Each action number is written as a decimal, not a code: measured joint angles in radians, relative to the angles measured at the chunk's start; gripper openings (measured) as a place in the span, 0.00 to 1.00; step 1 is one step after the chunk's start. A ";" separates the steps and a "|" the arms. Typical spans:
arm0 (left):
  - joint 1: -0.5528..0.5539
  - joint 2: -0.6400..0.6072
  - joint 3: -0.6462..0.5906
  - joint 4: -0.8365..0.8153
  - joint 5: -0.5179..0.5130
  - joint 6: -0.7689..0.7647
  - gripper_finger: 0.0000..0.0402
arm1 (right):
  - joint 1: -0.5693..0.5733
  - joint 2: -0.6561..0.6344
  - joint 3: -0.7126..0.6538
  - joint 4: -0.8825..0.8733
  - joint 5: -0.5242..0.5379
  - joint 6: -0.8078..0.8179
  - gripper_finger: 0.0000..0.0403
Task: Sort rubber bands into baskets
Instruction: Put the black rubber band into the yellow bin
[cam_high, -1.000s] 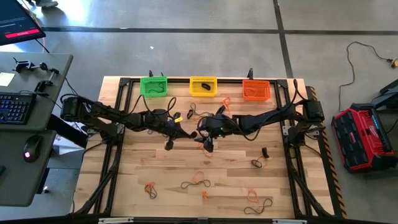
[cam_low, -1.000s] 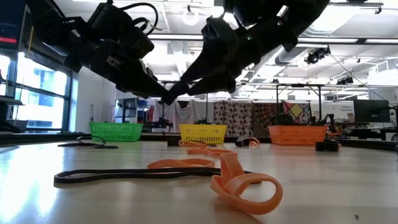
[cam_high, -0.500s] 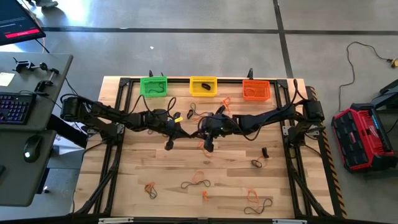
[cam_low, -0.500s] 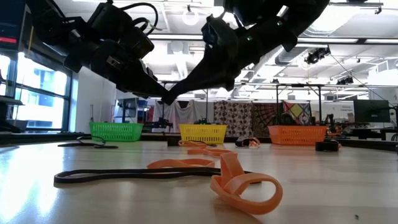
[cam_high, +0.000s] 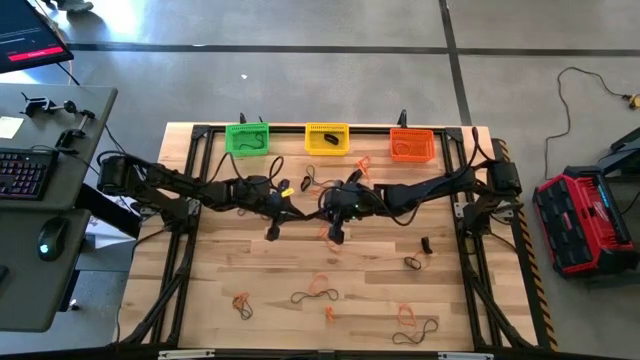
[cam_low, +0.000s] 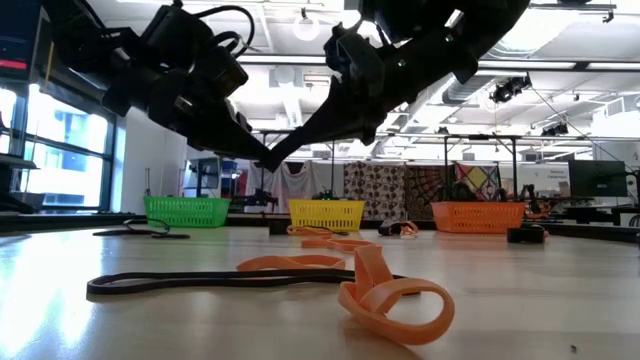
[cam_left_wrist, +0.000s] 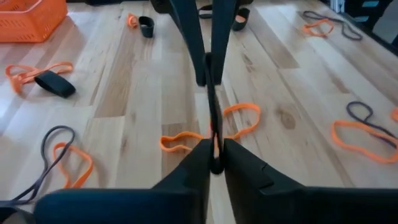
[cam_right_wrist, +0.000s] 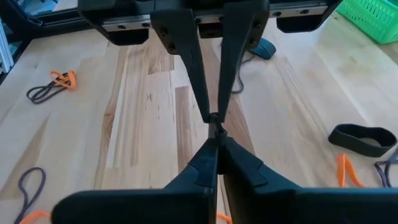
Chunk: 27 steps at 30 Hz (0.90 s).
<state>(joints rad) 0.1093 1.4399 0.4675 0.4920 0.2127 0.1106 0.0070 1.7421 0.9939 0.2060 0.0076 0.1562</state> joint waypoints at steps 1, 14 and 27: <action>0.000 0.000 0.000 -0.004 0.000 0.005 0.12 | -0.001 -0.002 0.000 -0.001 0.000 0.000 0.01; 0.049 0.000 0.000 0.047 -0.014 0.032 0.35 | -0.048 -0.082 0.000 -0.060 0.018 -0.018 0.01; 0.129 0.000 -0.162 0.395 -0.014 -0.039 0.39 | -0.165 -0.090 0.000 -0.073 0.019 -0.046 0.00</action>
<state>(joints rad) 0.2380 1.4399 0.3055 0.8873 0.1989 0.0714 -0.1582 1.6516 0.9939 0.1333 0.0265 0.1100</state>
